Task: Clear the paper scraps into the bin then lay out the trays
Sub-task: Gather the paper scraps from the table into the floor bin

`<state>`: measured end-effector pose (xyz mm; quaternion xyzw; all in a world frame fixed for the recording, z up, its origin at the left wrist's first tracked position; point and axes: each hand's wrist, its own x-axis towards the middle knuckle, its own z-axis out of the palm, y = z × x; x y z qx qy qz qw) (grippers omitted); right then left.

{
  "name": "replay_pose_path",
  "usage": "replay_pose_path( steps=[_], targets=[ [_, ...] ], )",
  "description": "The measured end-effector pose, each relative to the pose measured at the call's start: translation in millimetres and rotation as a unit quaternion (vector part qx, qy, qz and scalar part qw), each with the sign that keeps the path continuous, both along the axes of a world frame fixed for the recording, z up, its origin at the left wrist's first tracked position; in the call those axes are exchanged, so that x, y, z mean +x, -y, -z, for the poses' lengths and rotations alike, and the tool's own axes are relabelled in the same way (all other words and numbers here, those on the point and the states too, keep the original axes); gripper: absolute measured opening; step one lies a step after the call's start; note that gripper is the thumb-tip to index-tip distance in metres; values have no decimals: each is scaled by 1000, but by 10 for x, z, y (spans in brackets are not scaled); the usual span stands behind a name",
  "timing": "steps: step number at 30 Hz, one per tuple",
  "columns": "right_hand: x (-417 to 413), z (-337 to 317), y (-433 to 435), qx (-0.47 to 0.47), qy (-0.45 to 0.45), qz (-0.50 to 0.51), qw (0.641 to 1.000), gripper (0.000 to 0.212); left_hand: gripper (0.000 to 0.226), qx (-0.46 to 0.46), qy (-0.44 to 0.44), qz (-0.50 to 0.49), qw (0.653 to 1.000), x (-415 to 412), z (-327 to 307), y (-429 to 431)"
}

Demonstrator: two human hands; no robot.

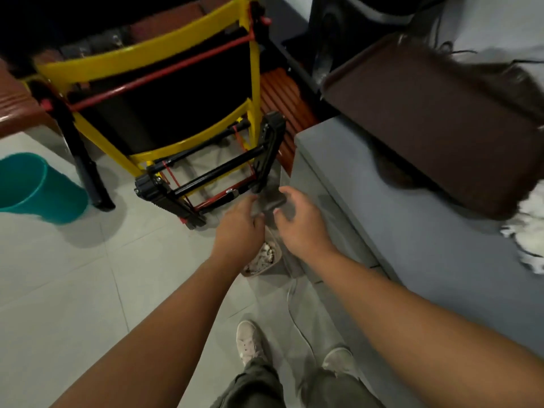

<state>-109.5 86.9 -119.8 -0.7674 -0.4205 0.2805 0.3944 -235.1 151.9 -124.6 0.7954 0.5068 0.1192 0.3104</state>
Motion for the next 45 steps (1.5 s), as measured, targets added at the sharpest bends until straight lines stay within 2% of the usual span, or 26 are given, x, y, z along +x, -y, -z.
replay_pose_path(
  steps=[6, 12, 19, 25, 34, 38, 43, 45],
  targets=[
    [443, -828, 742, 31, 21, 14, 999, 44, 40, 48, 43, 30, 997, 415, -905, 453],
    [988, -1205, 1551, 51, 43, 65, 996, 40, 40, 88, 42, 116, 988, 1043, -1317, 994],
    [1608, -1277, 2439, 59, 79, 166, 981, 38, 40, 78, 45, 221, 971, 1882, -1435, 1683],
    [2004, -1227, 3018, 60, 76, 242, 965, 34, 38, 59, 49, 301, 951, 2488, -1396, 2201],
    [2566, -1144, 3392, 37, 100, 350, 931, 34, 39, 88, 39, 396, 913, 3315, -1298, 2449],
    [2831, -1042, 3368, 18, 108, 387, 915, 33, 40, 119, 27, 456, 882, 3760, -1212, 2384],
    [2966, -940, 3344, -8, 72, 437, 896, 38, 33, 201, -12, 551, 810, 4182, -1048, 2414],
    [2979, -901, 3339, -13, 65, 453, 889, 39, 35, 224, -34, 561, 796, 4272, -1008, 2452]
  ],
)
